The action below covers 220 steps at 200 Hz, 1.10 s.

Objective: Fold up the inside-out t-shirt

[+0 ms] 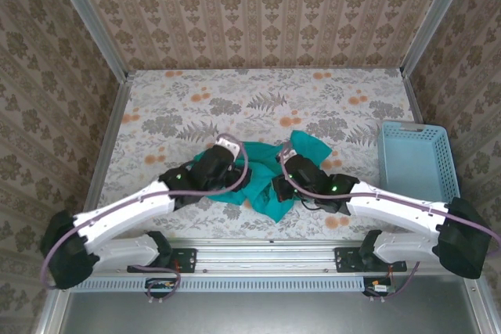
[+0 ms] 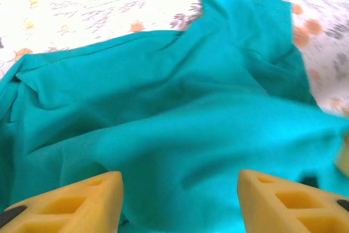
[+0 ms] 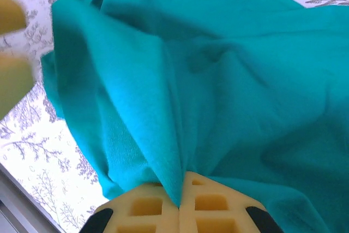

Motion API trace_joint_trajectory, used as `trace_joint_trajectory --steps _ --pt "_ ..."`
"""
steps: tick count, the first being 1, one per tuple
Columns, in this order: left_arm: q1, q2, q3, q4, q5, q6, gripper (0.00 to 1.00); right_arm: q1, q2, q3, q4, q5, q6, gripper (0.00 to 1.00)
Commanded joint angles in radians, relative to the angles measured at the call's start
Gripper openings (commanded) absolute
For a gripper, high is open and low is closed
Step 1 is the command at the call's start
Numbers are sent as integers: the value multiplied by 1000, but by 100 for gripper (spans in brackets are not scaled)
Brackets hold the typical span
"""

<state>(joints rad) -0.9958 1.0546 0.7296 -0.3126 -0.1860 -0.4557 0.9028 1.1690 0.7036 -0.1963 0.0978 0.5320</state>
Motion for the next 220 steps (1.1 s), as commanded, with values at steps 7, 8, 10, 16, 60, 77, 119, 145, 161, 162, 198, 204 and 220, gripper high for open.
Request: trace_joint_trajectory --steps 7,8,10,16,60,77,119,145,161,162,198,204,220 --pt "-112 -61 -110 92 -64 27 67 -21 7 -6 78 -75 30 0" --pt "-116 -60 -111 93 -65 27 68 -21 9 -5 79 -77 30 0" --pt "-122 -57 -116 97 -66 28 68 -20 12 -4 79 -81 28 0" --pt "-142 -40 -123 107 -70 29 70 -20 21 0 83 -86 28 0" --pt "-184 163 -81 174 -124 -8 82 -19 46 16 92 -105 31 0" --pt "-164 228 -57 166 -163 -40 78 -21 41 10 77 -89 28 0" --pt "-95 206 -97 200 -152 -66 50 -40 23 -23 18 -4 -5 0" --pt "-95 151 -128 233 -103 -31 41 -70 39 -47 10 28 -25 0" --pt "-80 157 -136 233 -83 -28 31 -73 46 -48 18 34 -38 2" --pt "-78 158 -136 233 -81 -29 30 -73 47 -47 19 34 -38 2" --pt "-57 180 -148 299 11 -41 12 -74 68 -27 -8 92 -55 26" --pt "-55 182 -151 315 28 -42 11 -71 63 -24 -20 103 -58 32" --pt "-51 185 -157 358 67 -55 7 -48 27 -15 -66 134 -64 41"
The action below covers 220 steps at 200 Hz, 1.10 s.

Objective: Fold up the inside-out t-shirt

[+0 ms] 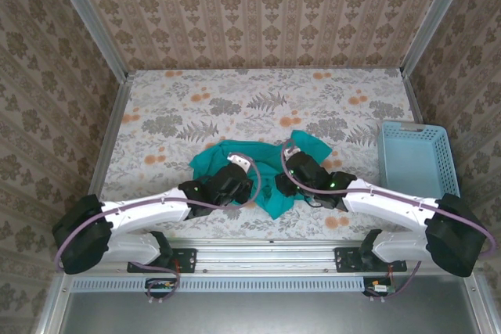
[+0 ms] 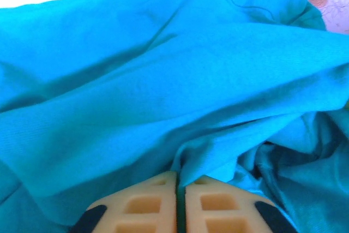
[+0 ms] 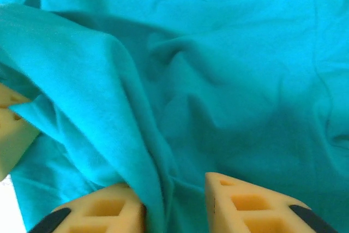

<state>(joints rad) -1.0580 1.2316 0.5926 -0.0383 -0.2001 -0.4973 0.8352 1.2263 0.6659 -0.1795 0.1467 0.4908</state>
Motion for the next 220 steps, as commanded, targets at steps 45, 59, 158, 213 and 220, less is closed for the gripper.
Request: trace_joint_trajectory --steps 45,59,158,213,220 --pt "14 1 -30 142 127 -30 2 168 -209 33 -167 68 53 45" --pt "19 -5 -35 155 135 -32 2 220 -219 18 -117 40 91 46" --pt "25 -78 -104 171 118 -71 0 139 116 18 207 -127 151 38" --pt "25 -88 -117 202 134 -80 0 91 223 44 218 -109 139 41" --pt "26 -88 -119 202 136 -83 0 89 232 47 216 -102 138 42"
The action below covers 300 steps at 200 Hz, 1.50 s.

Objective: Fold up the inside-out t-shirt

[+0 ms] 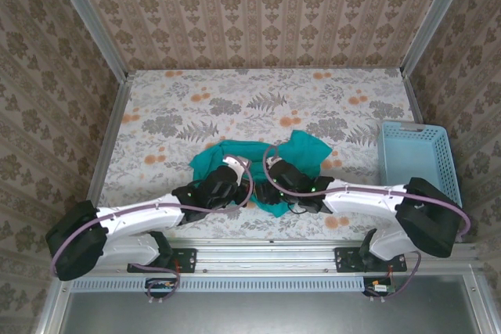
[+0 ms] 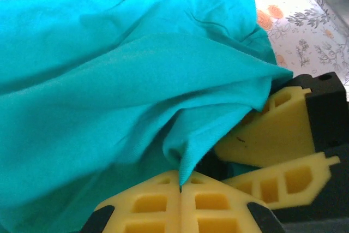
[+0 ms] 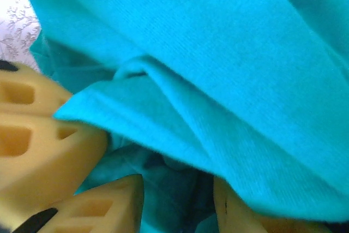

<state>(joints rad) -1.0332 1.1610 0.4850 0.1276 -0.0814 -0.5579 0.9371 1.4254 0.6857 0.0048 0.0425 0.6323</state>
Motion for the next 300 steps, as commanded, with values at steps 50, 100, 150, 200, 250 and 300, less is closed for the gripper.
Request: trace_joint_trajectory --steps 50,100,150,200,250,300 --pt "0 -18 -37 47 25 -37 0 -24 100 38 120 0 -23 47" --pt "1 -23 -55 68 29 -50 0 -27 178 59 217 36 -60 41" --pt "8 -20 -58 47 3 -54 0 -4 163 85 162 124 -102 16" --pt "70 -12 -47 -22 -58 -65 0 100 3 0 84 171 -120 0" --pt "112 0 -36 -36 -67 -61 0 134 -119 -106 76 140 -53 0" --pt "152 66 3 -73 -64 -75 0 145 -311 -201 75 86 -48 0"
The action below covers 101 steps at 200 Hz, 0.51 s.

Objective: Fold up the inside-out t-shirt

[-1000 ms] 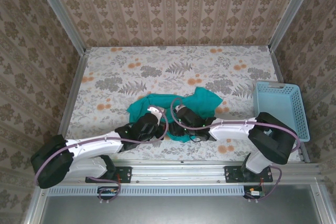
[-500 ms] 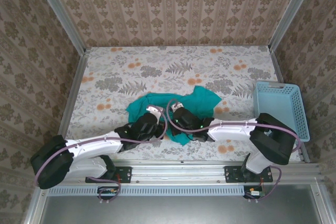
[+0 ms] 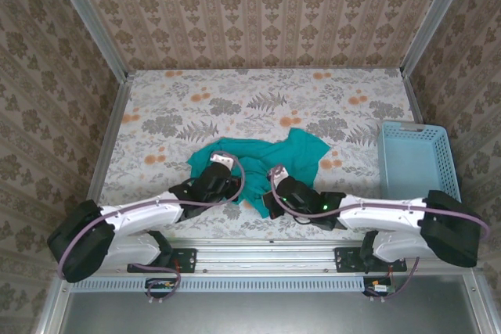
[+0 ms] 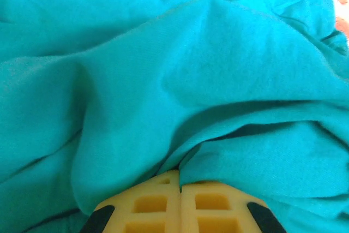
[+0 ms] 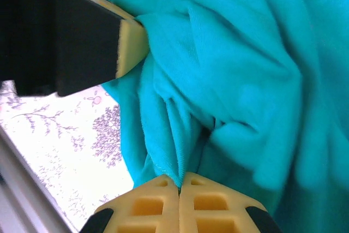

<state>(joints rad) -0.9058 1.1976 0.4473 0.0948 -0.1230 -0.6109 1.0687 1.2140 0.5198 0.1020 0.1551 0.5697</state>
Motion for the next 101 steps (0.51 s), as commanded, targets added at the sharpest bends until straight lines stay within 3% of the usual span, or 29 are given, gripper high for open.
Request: trace_joint_trajectory --steps 1,37,53,68,101 --pt "25 31 42 -40 -22 -21 0 14 -104 -36 -24 -27 15 0" --pt "44 85 93 -54 36 40 2 16 -279 -64 -108 -30 22 0" --pt "39 105 150 -121 44 91 2 14 -316 -7 -151 -92 30 0" --pt "28 93 163 -121 71 135 11 20 -314 76 -194 -124 28 0" --pt "-73 -49 145 -112 33 211 32 22 -316 187 -290 -3 0 0"
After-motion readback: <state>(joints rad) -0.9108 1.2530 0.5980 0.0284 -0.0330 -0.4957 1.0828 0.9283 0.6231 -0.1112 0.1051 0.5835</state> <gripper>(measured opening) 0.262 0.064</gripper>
